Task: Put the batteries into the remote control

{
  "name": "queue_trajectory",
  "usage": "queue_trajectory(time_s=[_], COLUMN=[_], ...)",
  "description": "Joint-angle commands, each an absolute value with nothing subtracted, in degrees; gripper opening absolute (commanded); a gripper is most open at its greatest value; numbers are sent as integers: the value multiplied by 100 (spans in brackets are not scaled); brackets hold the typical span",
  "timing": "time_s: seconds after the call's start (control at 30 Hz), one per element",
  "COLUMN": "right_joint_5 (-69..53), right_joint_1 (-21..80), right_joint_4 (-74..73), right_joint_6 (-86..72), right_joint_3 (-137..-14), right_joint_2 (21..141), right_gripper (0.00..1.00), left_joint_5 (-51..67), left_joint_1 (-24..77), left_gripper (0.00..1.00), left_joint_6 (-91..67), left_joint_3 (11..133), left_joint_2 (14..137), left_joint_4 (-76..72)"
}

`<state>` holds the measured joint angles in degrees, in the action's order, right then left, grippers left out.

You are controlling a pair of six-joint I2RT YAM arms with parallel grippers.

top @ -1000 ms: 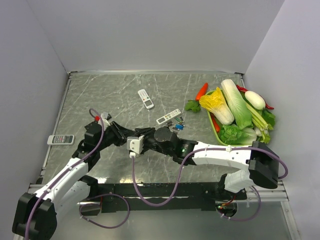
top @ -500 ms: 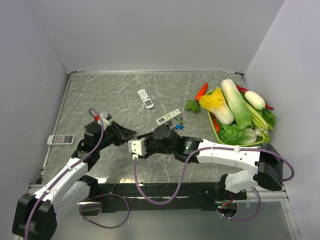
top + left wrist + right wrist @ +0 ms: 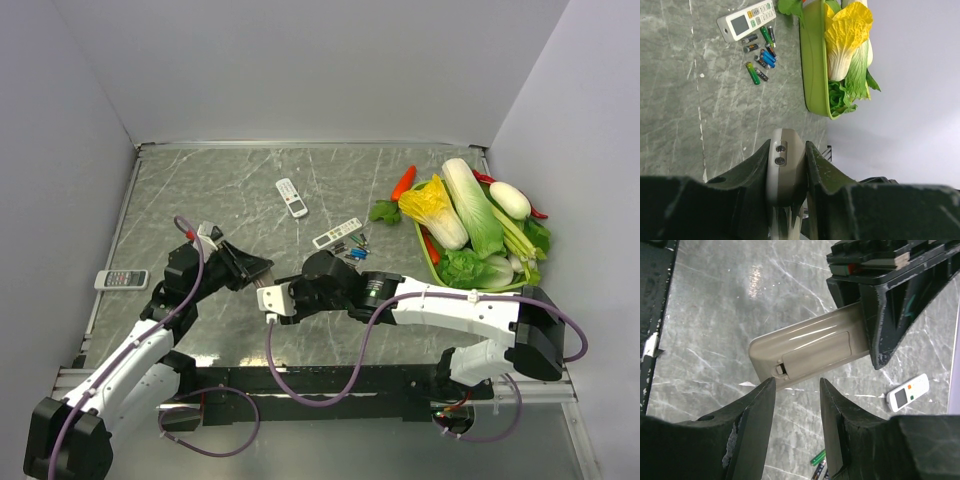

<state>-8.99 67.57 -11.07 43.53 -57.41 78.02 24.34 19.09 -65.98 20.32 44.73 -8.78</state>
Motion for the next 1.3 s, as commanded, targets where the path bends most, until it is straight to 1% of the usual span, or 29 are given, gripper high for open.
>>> queue_trajectory(time_s=[0.0, 0.73, 1.0, 1.13, 1.27], right_joint_5=[-1081, -1169, -1116, -783, -414], right_joint_1=[6732, 6724, 6697, 6706, 6697], right_joint_4=[-1090, -1134, -1046, -617, 1076], right_joint_6=[4307, 4298, 4280, 4280, 4368], right_joint_3=[-6073, -6188, -6082, -5802, -5151], right_joint_2=[7857, 8130, 8358, 8437, 8253], right_gripper=[48, 48, 48, 48, 45], left_joint_5=[2628, 2689, 2953, 3006, 2988], left_joint_1=[1898, 1907, 1898, 1898, 1916], left_gripper=[1, 1, 1, 1, 1], left_joint_6=[-6803, -6838, -7321, -7488, -7515], left_joint_3=[2162, 2162, 1951, 1916, 1951], left_joint_2=[4412, 4333, 4307, 4237, 4157], left_joint_4=[-1265, -1309, -1933, -2057, -1987])
